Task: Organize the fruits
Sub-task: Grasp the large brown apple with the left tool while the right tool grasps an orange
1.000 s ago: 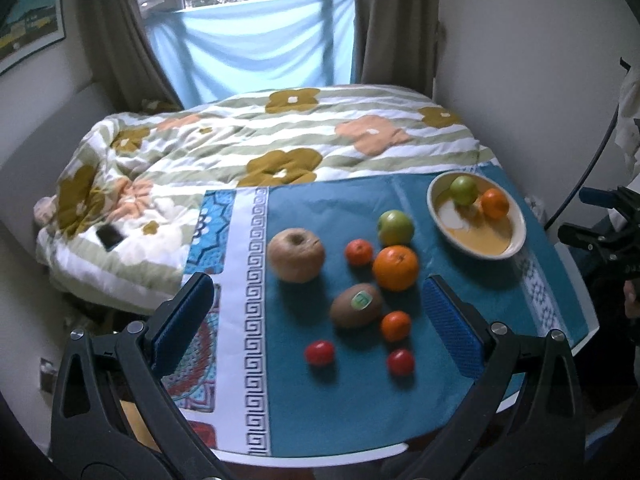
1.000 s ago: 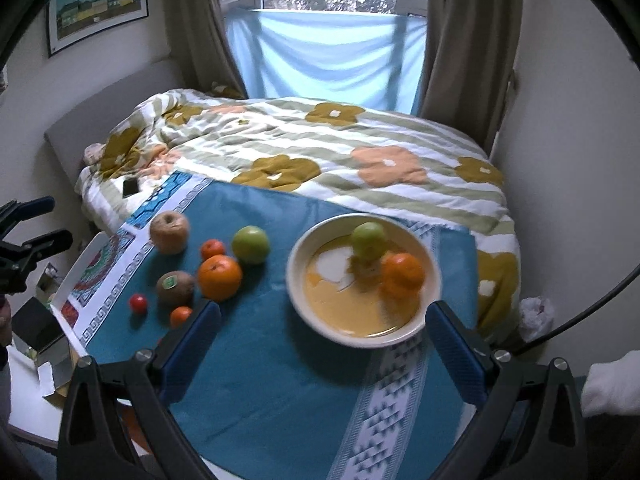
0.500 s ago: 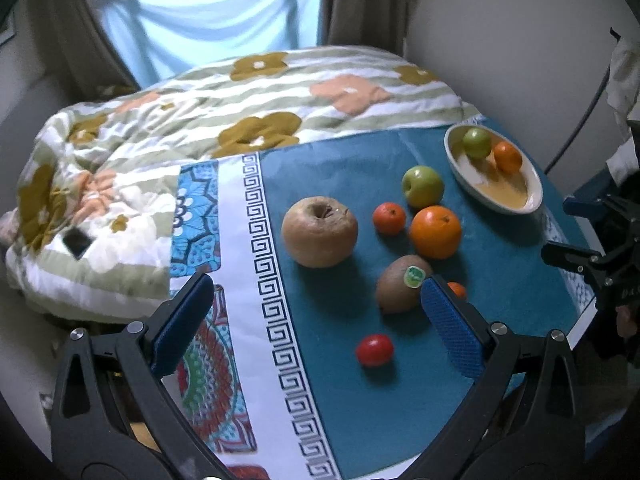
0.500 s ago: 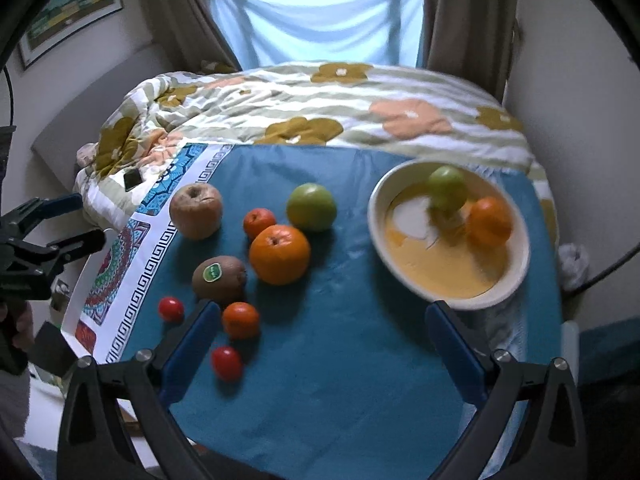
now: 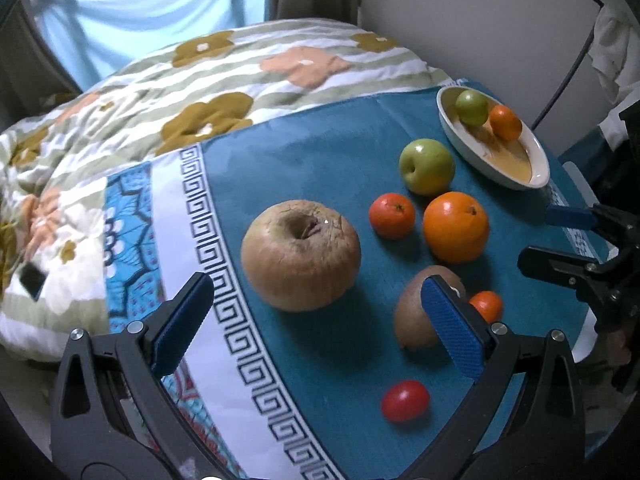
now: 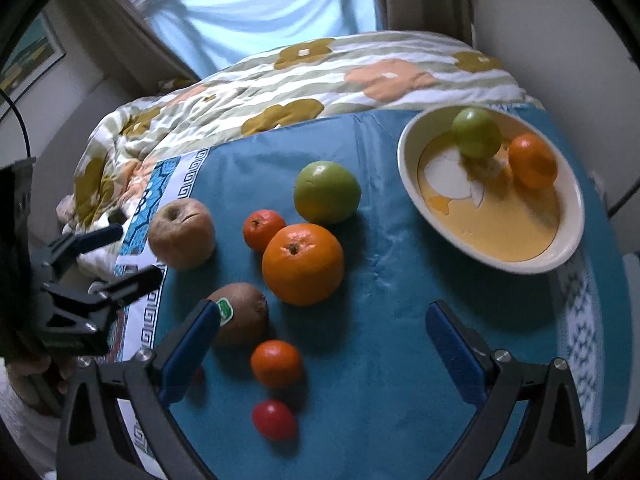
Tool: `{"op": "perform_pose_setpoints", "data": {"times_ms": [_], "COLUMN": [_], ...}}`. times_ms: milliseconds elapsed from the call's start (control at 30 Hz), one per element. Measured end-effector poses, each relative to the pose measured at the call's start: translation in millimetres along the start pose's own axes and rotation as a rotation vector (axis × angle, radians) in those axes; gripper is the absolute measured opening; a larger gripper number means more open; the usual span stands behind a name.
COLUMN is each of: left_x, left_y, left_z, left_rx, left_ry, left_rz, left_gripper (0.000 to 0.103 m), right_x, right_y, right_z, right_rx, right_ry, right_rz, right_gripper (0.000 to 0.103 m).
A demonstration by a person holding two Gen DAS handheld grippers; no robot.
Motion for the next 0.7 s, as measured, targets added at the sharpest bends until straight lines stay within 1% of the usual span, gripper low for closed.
{"op": "perform_pose_setpoints", "data": {"times_ms": [300, 333, 433, 533, 600, 700], "left_x": [33.7, 37.9, 42.6, 44.1, 44.0, 44.0], "left_y": [-6.8, -6.7, -7.1, -8.1, -7.6, -6.2], "left_z": [0.1, -0.1, 0.9, 6.3, 6.4, 3.9], "left_rx": [0.013, 0.02, 0.037, 0.032, 0.026, 0.052], "left_ry": [0.036, 0.033, 0.02, 0.009, 0.023, 0.01], "left_rz": [0.043, 0.051, 0.053, 0.05, 0.055, 0.05], "left_gripper": [0.103, 0.099, 0.093, 0.082, 0.082, 0.081], "right_x": [25.3, 27.3, 33.1, 37.3, 40.3, 44.5], "right_y": [-2.9, -3.7, -6.7, -8.9, -9.2, -11.0], "right_z": [3.2, 3.1, 3.9, 5.2, 4.9, 5.1], "right_rx": [0.052, 0.055, 0.057, 0.056, 0.055, 0.055], "right_ry": [-0.009, -0.007, -0.01, -0.011, -0.01, -0.011], "right_rz": [0.013, 0.013, 0.018, 0.023, 0.027, 0.029], "right_gripper": [0.102, 0.101, 0.097, 0.091, 0.088, 0.086]}}
Point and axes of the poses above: each gripper's, at about its wrist camera, not at the fingertips, and x roughly the way its jaws point, z to its left, y to its underside, the point moved 10 cm from there along x, roughly the way its jaws point, and after that the axes turned 12 degrees about -x, right-handed, at the moved point
